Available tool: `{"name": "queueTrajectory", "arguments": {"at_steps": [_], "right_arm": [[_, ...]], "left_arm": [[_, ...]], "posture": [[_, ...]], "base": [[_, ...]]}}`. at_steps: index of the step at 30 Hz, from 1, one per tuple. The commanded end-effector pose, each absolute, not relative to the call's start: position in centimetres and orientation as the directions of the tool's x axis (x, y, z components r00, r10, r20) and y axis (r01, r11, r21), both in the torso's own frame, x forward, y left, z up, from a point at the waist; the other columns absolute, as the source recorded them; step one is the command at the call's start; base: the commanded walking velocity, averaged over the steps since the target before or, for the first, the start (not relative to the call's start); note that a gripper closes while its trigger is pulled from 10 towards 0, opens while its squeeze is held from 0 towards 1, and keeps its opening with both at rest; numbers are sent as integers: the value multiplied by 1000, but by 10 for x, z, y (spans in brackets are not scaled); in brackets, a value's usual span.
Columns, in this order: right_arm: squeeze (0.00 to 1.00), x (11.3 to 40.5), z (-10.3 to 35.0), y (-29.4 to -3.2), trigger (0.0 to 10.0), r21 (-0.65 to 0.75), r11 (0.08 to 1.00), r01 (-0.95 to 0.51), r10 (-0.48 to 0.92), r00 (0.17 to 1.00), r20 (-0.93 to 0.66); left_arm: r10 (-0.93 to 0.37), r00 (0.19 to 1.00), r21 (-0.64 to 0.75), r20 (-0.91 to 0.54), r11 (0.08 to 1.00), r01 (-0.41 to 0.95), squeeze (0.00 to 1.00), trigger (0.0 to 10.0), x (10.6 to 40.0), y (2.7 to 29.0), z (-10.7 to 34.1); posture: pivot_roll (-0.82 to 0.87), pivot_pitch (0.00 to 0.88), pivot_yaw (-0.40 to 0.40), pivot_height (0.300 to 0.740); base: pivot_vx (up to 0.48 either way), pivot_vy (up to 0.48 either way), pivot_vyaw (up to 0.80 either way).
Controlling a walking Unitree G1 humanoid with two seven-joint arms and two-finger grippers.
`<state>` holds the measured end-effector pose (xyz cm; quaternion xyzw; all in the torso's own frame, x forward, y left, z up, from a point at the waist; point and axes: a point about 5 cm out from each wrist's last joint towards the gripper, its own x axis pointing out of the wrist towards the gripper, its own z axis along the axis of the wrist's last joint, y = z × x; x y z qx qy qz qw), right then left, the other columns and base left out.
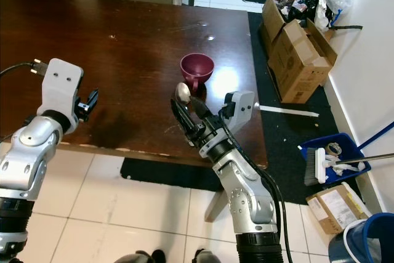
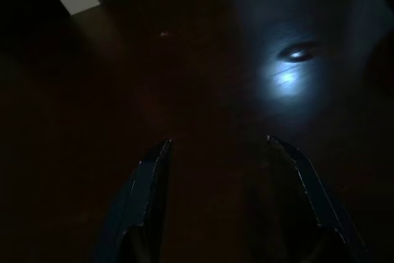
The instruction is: Setting the table
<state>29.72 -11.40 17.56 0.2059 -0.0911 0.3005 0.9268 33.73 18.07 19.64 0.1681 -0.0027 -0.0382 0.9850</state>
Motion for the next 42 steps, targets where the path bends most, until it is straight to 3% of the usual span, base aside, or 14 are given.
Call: {"name": "queueTrajectory", "arguments": {"at_steps": [1,7,28,38,42], "right_arm": [[0,297,173,-116,10000,330,737,-590,518,807,284],[0,297,174,-116,10000,328,737,-591,520,806,284],[0,305,165,-111,10000,324,747,-580,528,815,239],[0,336,136,-84,10000,358,770,-528,559,829,20],[0,344,128,-73,10000,363,765,-531,589,806,-62]], "left_arm": [[-86,996,339,-17,937,87,0,10000,337,179,192],[-82,996,330,-22,940,85,0,10000,337,178,191],[-61,998,317,-34,946,69,0,10000,340,184,191],[-62,997,362,-36,929,71,0,10000,341,196,202],[-74,997,416,-38,906,83,0,10000,336,219,217]], "posture": [[-31,49,81,740],[-32,43,81,740],[-34,48,85,740],[13,50,80,740],[59,56,68,740]], "base": [[0,-270,0],[0,-341,0],[0,0,0],[0,0,0],[0,0,0]]}}
